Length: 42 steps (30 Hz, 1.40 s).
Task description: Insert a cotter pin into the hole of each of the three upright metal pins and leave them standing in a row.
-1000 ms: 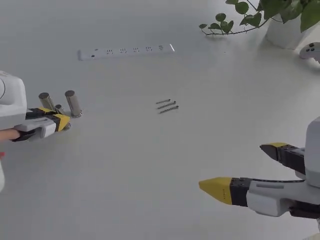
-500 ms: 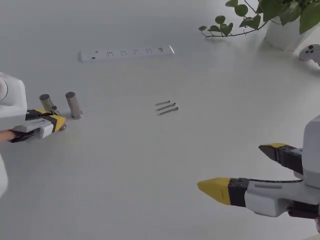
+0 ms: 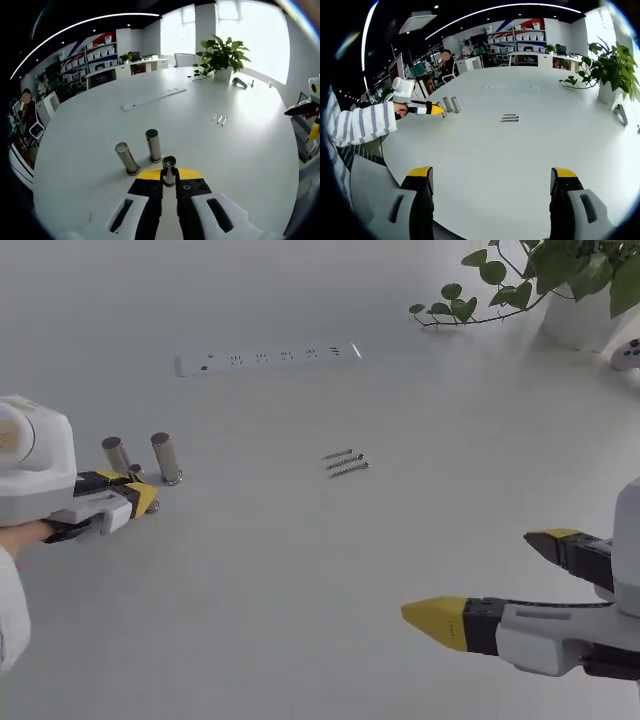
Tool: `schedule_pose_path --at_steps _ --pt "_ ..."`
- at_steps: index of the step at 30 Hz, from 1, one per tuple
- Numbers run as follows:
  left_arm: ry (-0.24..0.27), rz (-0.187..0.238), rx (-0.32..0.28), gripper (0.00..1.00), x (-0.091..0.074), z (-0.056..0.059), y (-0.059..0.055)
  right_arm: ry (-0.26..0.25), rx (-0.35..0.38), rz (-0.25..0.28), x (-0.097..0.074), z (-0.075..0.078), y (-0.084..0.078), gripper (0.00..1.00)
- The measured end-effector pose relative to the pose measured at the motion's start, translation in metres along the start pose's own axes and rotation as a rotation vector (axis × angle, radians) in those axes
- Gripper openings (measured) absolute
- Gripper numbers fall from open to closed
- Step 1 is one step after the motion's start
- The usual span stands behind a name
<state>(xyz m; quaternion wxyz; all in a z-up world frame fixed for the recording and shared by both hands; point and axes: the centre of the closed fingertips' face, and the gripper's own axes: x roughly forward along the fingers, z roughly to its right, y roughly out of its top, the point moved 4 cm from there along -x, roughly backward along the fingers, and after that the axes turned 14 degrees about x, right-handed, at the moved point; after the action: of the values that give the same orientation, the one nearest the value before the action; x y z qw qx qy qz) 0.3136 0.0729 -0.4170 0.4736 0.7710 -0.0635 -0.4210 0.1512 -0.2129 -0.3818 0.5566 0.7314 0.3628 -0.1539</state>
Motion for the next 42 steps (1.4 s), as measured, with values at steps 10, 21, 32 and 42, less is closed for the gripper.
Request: schedule_pose_path --at_steps 10,21,32,42 --pt "-0.031 0.022 -0.017 0.05 -0.005 0.041 0.006 0.016 0.002 0.008 -0.001 0.000 0.002 0.96" --pt "-0.095 0.050 -0.056 0.05 -0.005 0.083 0.011 0.040 0.004 0.008 0.000 -0.002 0.002 0.96" --pt "-0.128 0.050 -0.024 0.05 0.002 0.110 0.013 0.049 0.000 0.000 0.000 -0.002 0.001 0.96" --pt "-0.102 0.044 -0.007 0.05 0.004 0.113 0.013 0.052 -0.001 -0.007 0.001 -0.002 -0.001 0.96"
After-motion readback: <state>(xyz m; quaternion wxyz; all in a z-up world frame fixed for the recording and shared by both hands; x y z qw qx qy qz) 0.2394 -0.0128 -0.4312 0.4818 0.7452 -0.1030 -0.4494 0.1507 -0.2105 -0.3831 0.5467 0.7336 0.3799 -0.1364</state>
